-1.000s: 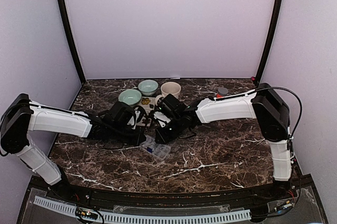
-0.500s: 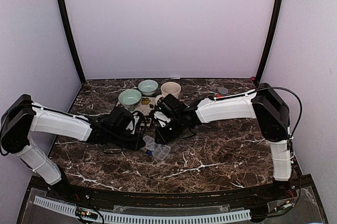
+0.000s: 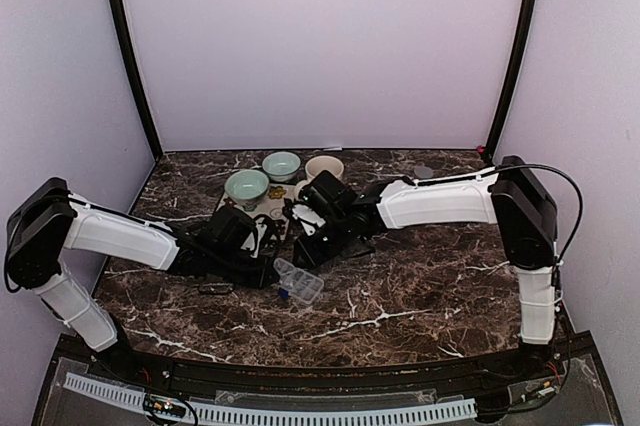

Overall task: Sort the pills into containers
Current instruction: Close the lid of the pill container.

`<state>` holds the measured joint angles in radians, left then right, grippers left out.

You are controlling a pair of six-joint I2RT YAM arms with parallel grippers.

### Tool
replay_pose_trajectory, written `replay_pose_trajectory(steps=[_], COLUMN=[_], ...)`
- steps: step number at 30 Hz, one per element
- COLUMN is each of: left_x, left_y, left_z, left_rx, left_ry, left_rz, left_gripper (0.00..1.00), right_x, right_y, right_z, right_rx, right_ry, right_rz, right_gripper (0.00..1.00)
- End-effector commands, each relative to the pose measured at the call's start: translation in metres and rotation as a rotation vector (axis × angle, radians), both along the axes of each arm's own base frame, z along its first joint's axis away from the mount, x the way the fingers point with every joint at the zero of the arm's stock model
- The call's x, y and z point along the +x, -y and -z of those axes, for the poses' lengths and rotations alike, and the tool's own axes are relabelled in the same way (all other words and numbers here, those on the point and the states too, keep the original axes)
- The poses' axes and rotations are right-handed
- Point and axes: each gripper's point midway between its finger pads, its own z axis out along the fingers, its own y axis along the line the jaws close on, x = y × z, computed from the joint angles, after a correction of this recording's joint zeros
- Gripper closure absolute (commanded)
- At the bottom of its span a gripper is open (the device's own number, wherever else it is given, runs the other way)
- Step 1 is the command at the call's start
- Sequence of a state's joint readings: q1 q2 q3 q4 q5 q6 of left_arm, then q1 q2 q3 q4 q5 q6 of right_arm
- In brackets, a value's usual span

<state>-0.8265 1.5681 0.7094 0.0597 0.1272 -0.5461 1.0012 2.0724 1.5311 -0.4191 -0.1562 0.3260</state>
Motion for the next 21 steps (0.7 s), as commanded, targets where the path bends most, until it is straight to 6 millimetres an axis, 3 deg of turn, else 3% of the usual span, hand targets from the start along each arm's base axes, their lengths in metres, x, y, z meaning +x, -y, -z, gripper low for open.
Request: replay_pose_trajectory(steps=[1,6,8,21], left_x=[-0.009,-0.011,-0.011,-0.012], left_y=[-0.008,-0.009,-0.009,-0.012], left_z=[0.015,0.021,0.021,0.024], left_rx=[0.025,0.029,0.03,0.023], left_ry=[-0.047,-0.06,-0.06,-0.075], left_rz=[-0.002,0.004,0.002,-0.017], left_gripper=[0.99,0.99,0.99,0.99], right_x=[-0.005,-0.014,-0.016,-0.033], right_y=[-0.004,-0.005,-0.006,-0.006], right_z=[-0.035,-0.032,-0.033,-0.022], right_rx=[0.063,0.064,0.069,0.035], right_ry=[0.066,0.058,0.066,0.177], right_rz=[-0.036,-0.078,-0.09,-0.166], right_gripper=[0.63,0.4,0.03,0.0])
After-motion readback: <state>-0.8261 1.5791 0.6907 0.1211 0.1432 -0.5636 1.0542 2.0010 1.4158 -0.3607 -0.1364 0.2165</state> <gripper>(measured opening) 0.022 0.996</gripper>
